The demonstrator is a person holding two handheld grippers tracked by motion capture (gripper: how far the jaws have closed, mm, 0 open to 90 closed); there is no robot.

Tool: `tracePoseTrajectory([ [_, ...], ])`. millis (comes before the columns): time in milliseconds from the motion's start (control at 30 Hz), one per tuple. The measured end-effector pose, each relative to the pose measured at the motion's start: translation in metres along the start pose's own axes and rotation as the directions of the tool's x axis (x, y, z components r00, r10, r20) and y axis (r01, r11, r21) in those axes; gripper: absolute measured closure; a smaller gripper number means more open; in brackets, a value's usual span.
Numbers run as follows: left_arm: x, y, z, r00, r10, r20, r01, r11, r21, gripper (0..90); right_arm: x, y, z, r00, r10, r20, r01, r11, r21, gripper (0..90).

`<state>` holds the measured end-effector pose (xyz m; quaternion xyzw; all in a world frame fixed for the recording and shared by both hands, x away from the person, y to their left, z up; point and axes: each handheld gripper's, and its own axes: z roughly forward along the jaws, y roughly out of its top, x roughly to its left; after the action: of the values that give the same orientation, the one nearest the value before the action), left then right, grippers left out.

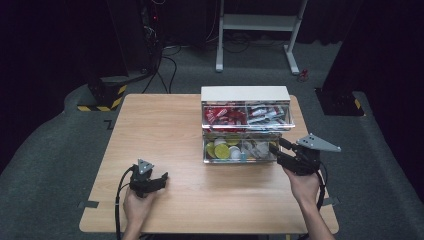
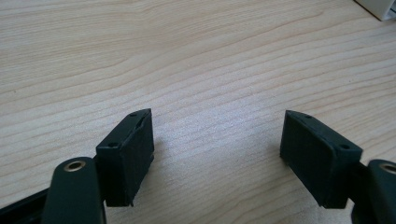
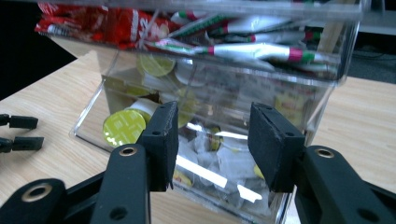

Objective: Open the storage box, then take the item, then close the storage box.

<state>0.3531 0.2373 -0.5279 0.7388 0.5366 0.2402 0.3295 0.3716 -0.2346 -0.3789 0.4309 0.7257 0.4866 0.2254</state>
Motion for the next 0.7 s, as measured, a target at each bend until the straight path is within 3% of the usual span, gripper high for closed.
tracePoseTrajectory([
  [233,0.000,0.000,0.000,1.0000,0.000,-0.001,0.000,1.0000,-0.001,26.2,0.001,0.017,0.000,0.9999,-0.005,-0.013,0.005,1.000,-0.017,53.8],
  [700,0.000,0.000,0.000,1.0000,0.001,0.000,-0.001,1.0000,-0.001,26.1,-0.002,0.029,0.004,0.9998,0.001,-0.018,-0.001,1.000,0.002,54.2],
])
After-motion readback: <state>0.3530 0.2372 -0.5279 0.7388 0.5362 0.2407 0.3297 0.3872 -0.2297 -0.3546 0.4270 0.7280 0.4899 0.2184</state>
